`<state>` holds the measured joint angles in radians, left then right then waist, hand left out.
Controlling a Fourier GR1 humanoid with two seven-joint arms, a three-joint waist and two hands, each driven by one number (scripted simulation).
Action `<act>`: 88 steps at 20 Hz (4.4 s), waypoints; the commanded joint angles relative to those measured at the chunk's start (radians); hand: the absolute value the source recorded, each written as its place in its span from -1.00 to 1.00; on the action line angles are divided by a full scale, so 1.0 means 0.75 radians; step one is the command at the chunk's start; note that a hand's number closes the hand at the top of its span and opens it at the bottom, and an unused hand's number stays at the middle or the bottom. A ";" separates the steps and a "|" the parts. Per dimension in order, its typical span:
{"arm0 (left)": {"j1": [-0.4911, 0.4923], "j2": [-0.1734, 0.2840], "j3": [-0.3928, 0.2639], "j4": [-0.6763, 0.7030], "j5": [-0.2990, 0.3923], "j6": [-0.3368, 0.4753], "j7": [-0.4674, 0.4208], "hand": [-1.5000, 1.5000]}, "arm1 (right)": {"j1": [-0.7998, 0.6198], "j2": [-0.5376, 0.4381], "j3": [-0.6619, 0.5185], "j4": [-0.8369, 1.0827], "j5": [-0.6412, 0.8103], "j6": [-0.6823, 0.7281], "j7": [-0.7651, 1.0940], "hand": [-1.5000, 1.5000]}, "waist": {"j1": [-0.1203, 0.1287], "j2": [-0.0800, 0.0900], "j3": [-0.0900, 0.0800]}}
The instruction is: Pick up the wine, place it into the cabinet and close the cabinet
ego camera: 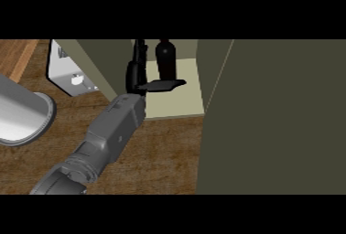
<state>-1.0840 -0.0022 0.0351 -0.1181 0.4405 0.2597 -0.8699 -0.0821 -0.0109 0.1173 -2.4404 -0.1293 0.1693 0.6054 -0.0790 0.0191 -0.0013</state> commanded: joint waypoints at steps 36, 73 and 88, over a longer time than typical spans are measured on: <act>1.093 0.101 -1.082 -1.796 0.199 0.789 0.361 -1.00 | -0.079 -0.061 -0.115 -0.131 -0.049 -0.109 0.147 -1.00 | 0.118 -0.032 0.002; 1.889 0.866 -0.695 -2.641 0.333 0.218 0.325 -1.00 | 0.373 0.005 0.448 -0.196 -0.187 0.106 0.233 1.00 | 0.111 -0.034 0.001; 2.022 1.048 -0.238 -2.632 0.594 -0.071 0.436 -1.00 | 0.139 0.014 1.110 -0.101 0.237 -0.215 0.217 1.00 | 0.112 -0.039 -0.002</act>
<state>0.4143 0.7499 -0.2178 -2.1015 0.8433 0.2674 -0.5622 0.0754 -0.0239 0.7340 -2.4633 -0.0362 0.1059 0.7591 0.0048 -0.0089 -0.0021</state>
